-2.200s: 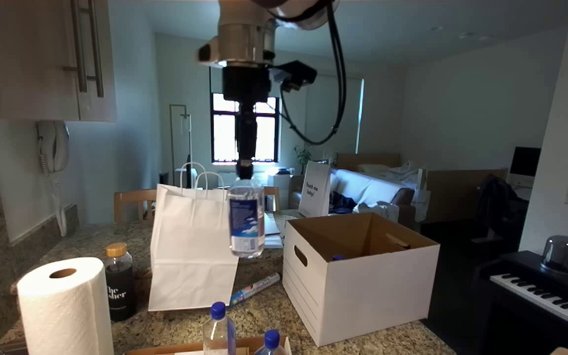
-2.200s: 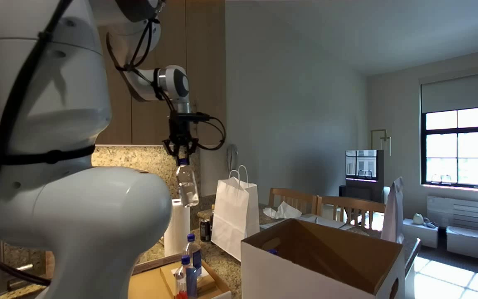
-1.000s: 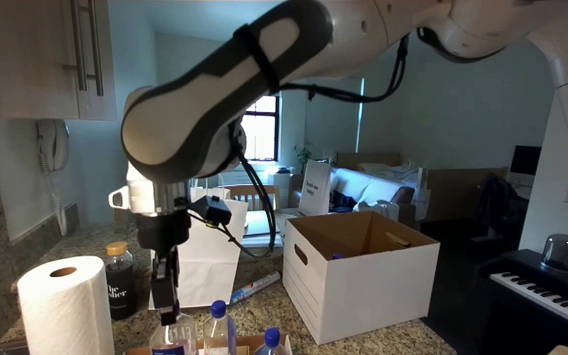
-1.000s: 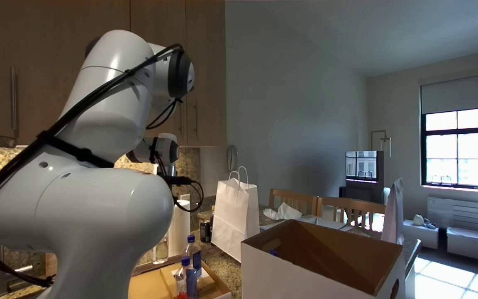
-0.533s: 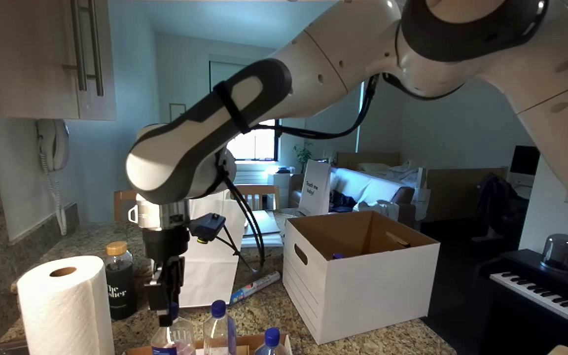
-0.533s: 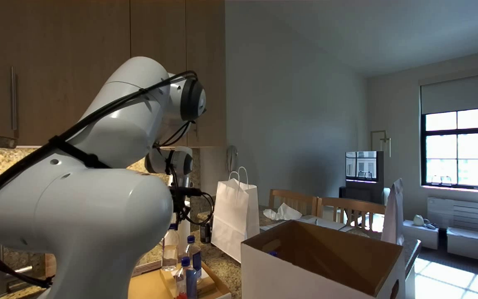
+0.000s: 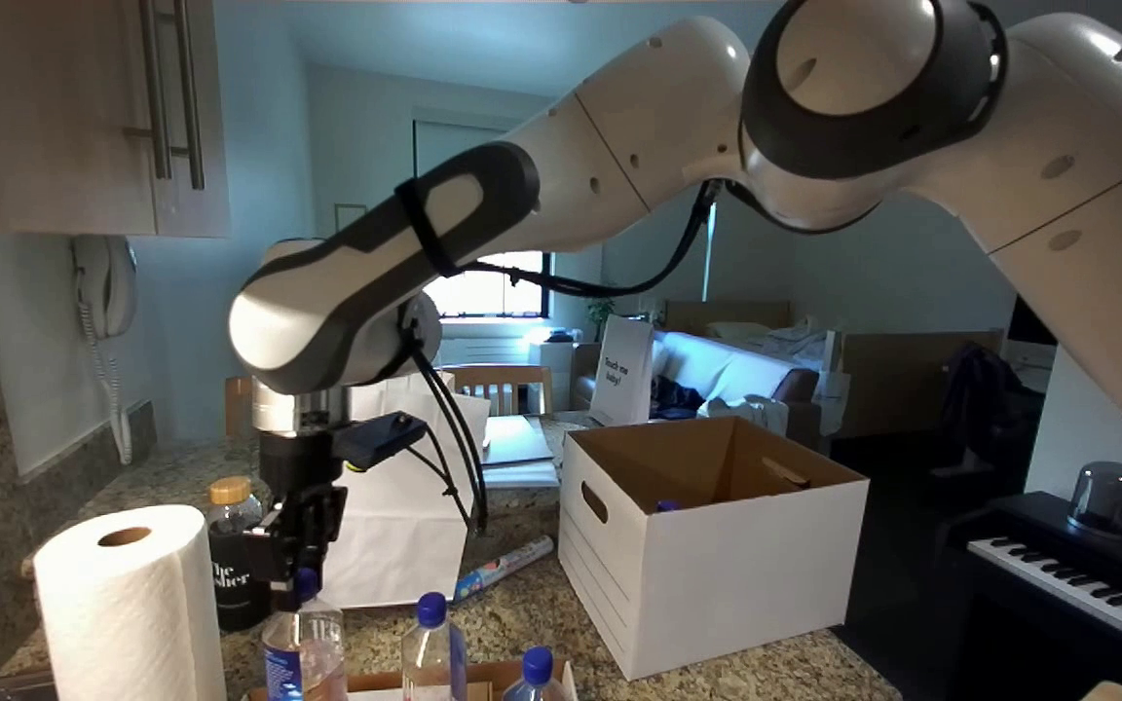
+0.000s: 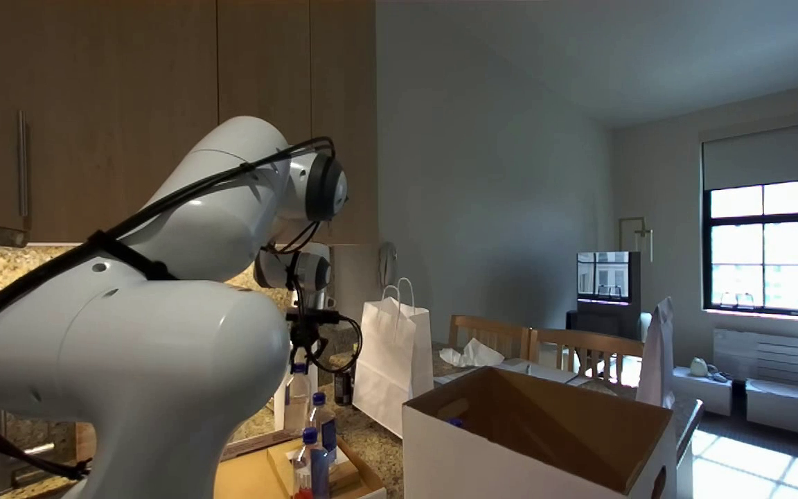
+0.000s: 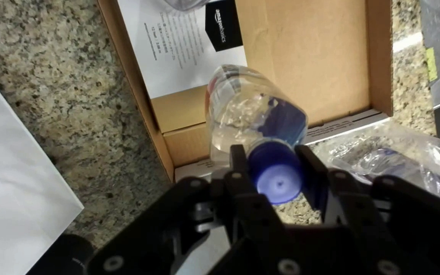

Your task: Remove three bottles from the box and put them on the counter

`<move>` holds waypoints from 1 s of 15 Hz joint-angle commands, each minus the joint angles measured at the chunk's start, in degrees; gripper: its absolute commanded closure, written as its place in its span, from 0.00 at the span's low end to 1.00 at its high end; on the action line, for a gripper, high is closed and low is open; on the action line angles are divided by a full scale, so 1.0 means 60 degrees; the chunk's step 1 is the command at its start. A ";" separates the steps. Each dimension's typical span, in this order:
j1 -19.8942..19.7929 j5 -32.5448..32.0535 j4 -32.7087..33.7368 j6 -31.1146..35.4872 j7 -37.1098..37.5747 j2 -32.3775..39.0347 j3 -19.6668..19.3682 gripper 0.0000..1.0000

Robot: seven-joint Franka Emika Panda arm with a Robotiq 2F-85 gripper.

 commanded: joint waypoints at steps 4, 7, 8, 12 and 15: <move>0.0405 -0.0639 0.0826 -0.0621 0.0796 0.1020 -0.0533 0.89; 0.0194 -0.0350 0.0760 -0.0973 0.0523 0.0729 -0.0273 0.63; 0.0143 -0.0314 0.0656 -0.0977 0.0424 0.0590 -0.0206 0.38; 0.0084 -0.0452 -0.0035 -0.0891 0.0143 -0.0431 -0.0006 0.23; 0.0119 -0.0587 -0.0438 -0.1442 -0.0004 -0.1525 0.0110 0.03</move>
